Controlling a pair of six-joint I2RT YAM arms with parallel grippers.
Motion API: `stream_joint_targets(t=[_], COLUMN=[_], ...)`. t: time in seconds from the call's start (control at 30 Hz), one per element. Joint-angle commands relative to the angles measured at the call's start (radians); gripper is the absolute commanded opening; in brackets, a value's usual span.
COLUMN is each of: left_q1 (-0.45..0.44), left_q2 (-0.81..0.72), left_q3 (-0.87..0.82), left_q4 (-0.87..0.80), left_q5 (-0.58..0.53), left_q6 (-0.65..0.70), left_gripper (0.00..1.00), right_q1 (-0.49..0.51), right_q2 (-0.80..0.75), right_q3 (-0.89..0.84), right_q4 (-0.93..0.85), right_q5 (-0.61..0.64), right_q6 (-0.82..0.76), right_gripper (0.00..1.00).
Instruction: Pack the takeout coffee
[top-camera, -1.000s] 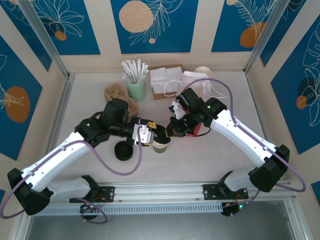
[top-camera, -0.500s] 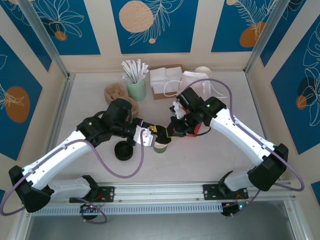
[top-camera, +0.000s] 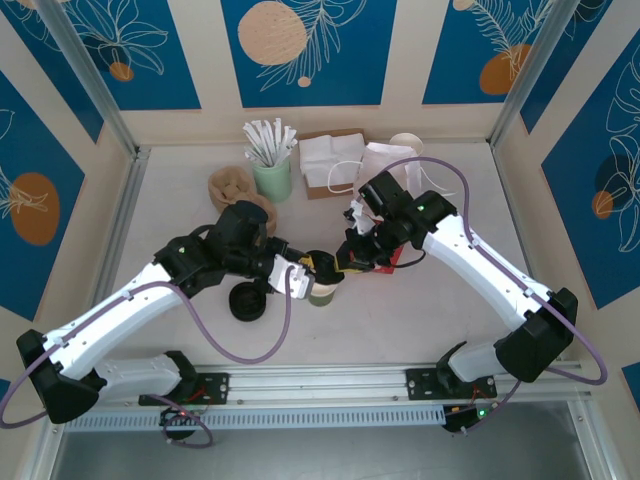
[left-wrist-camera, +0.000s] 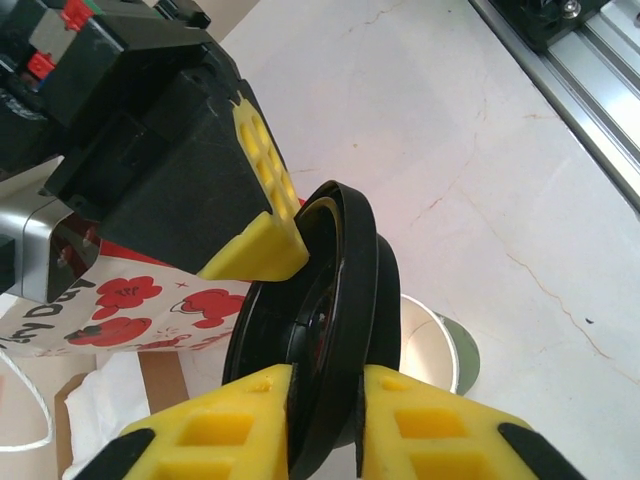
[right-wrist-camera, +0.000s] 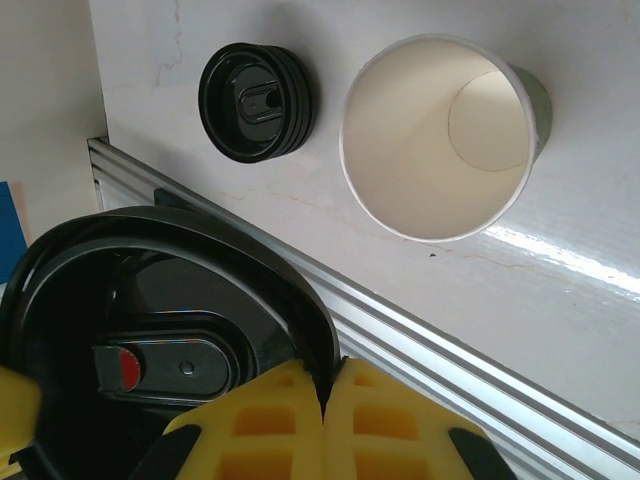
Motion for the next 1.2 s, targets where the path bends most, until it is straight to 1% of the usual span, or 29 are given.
stream_joint_targets(t=[0.0,0.13,0.3,0.47,0.57,0.77,0.83,0.97,1.07,1.17], left_q1=[-0.015,-0.014,-0.014,-0.015,-0.014,-0.014,-0.013,-0.01,-0.009,-0.005], left_q2=[0.009,0.0,-0.018,-0.058,-0.07,-0.077,-0.074,-0.053,-0.056,-0.063], left_q3=[0.016,0.006,-0.022,-0.079,-0.1,-0.113,-0.116,-0.109,-0.126,-0.131], left_q4=[0.009,0.026,0.042,0.119,0.143,0.167,0.184,0.203,0.223,0.238], left_q5=[-0.007,0.002,0.033,0.06,0.067,0.077,0.073,0.056,0.061,0.031], left_q6=[-0.034,-0.069,-0.126,-0.203,-0.242,-0.357,-0.426,-0.593,-0.669,-0.766], left_gripper=[0.17,0.15,0.12,0.11,0.09,0.08,0.07,0.0,0.01,0.02], right_q1=[0.004,-0.001,-0.014,-0.014,-0.02,-0.052,-0.063,-0.084,-0.092,-0.095], right_q2=[-0.033,-0.057,-0.099,-0.122,-0.144,-0.223,-0.253,-0.311,-0.342,-0.366], right_q3=[0.016,0.009,-0.009,-0.007,-0.002,-0.009,-0.018,-0.05,-0.067,-0.085], right_q4=[0.033,0.037,0.056,0.053,0.038,0.042,0.053,0.084,0.095,0.103], right_q5=[-0.113,-0.089,-0.074,-0.061,-0.017,0.049,0.06,0.065,0.066,0.063], right_q6=[0.022,0.028,0.03,0.027,0.025,0.035,0.041,0.058,0.069,0.077], right_gripper=[0.01,0.1,0.28,0.37,0.42,0.48,0.49,0.49,0.49,0.49])
